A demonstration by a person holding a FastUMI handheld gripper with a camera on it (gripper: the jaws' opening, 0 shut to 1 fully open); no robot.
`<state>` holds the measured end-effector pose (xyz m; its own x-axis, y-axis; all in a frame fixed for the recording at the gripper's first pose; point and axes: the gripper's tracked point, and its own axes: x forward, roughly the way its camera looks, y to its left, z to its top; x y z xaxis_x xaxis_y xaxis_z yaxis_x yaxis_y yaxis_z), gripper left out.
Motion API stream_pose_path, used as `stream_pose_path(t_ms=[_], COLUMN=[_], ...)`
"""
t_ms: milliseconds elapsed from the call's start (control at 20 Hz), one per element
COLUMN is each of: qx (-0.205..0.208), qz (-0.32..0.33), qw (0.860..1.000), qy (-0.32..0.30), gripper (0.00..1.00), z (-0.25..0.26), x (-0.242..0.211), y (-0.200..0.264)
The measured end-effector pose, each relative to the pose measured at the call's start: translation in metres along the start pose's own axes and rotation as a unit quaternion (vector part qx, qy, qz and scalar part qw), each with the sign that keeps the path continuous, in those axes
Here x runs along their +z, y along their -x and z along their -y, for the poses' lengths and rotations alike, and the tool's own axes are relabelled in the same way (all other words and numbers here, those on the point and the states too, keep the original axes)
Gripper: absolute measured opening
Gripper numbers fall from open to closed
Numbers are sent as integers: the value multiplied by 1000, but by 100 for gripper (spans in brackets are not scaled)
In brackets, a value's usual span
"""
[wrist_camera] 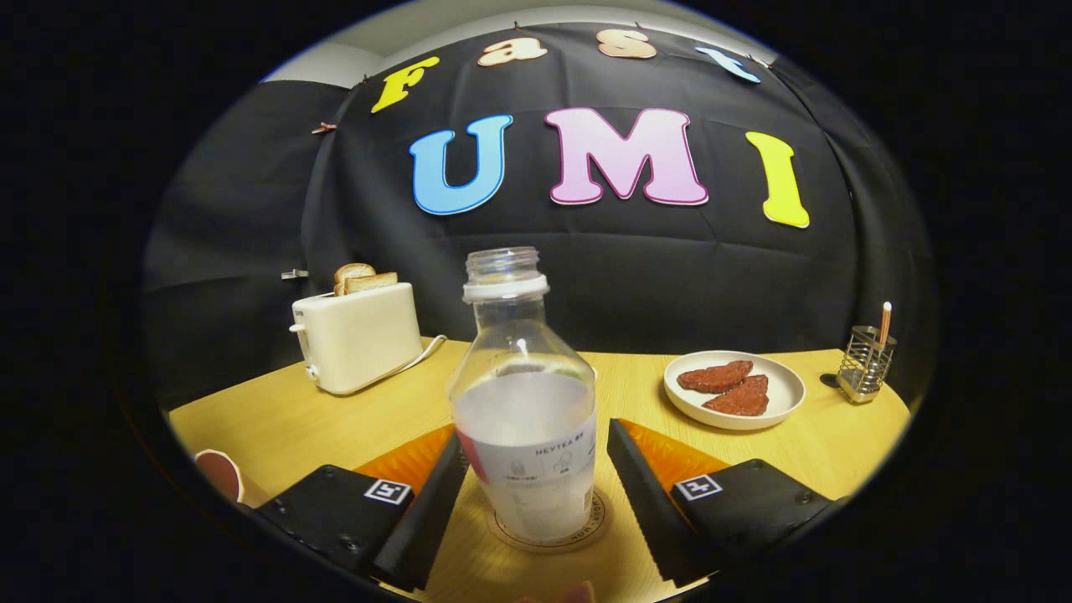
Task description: Take the bottle from table, then pour the juice into the cup, finally place the bottle on the coaster
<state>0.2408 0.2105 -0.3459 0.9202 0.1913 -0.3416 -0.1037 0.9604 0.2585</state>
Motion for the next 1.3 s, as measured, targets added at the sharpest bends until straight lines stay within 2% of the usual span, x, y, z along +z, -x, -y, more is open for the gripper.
stream_pose_path(t_ms=[350, 650, 1100, 1300], qx=[-16, -16, -32, -57], qz=[-6, -13, 32, 70], qw=[1000, 1000, 999, 995], qy=[-8, -18, 27, 52], gripper=[98, 98, 98, 97], z=[7, 4, -3, 4], x=[10, 29, 128, 176], y=[15, 55, 161, 211])
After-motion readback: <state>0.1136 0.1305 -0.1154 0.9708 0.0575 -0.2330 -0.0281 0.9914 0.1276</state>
